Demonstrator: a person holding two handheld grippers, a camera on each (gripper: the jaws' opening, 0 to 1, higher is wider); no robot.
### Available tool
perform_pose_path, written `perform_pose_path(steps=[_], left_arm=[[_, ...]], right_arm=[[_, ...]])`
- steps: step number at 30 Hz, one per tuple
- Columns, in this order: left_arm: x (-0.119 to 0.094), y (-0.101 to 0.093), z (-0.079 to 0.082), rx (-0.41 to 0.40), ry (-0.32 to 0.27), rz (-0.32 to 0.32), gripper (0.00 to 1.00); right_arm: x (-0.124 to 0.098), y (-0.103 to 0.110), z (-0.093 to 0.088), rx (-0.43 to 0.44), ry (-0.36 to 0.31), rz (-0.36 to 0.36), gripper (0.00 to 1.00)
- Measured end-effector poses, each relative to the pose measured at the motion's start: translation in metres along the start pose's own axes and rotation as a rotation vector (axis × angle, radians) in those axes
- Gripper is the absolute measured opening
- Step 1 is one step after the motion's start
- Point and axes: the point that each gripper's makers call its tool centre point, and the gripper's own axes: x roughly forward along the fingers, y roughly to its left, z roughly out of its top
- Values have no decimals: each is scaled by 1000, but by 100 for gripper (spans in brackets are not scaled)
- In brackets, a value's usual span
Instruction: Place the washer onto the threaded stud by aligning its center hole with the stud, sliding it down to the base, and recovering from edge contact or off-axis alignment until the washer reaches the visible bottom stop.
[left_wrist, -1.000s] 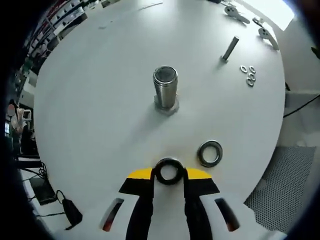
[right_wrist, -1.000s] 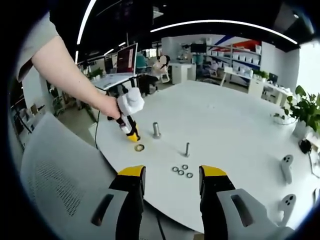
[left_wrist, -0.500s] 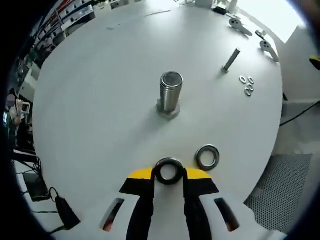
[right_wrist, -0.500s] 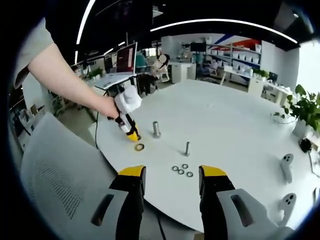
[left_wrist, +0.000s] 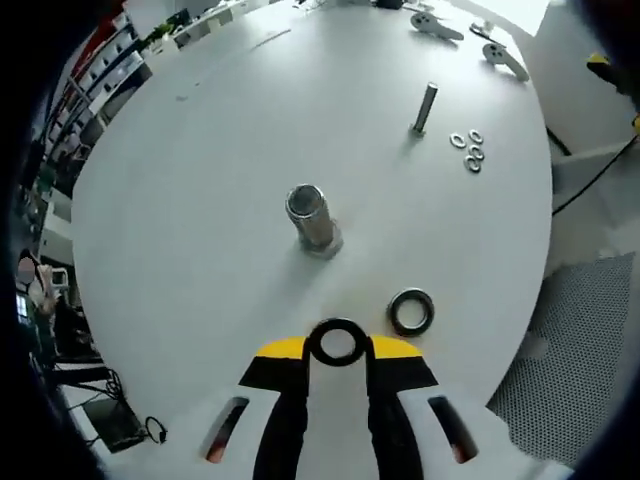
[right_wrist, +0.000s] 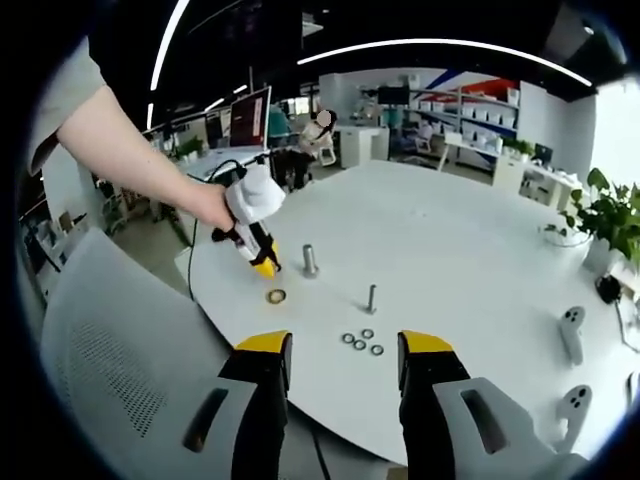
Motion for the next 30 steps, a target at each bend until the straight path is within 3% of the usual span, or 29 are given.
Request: perform_pose_path(steps=[13,16,24,30], left_arm=[[-34,2,38,102,-80,9,19],[-36,1,44,126,-71,1,19],[-38,10,67,96,-98,-10,19],[-33,9,75,106,-85,-21,19]], right_arm=[[0,0,0,-1,1,0,44],[0,0,0,0,1,1,44],[0,0,0,-1,0,-1,44],[0,-1,1,2,-4,-6,44]])
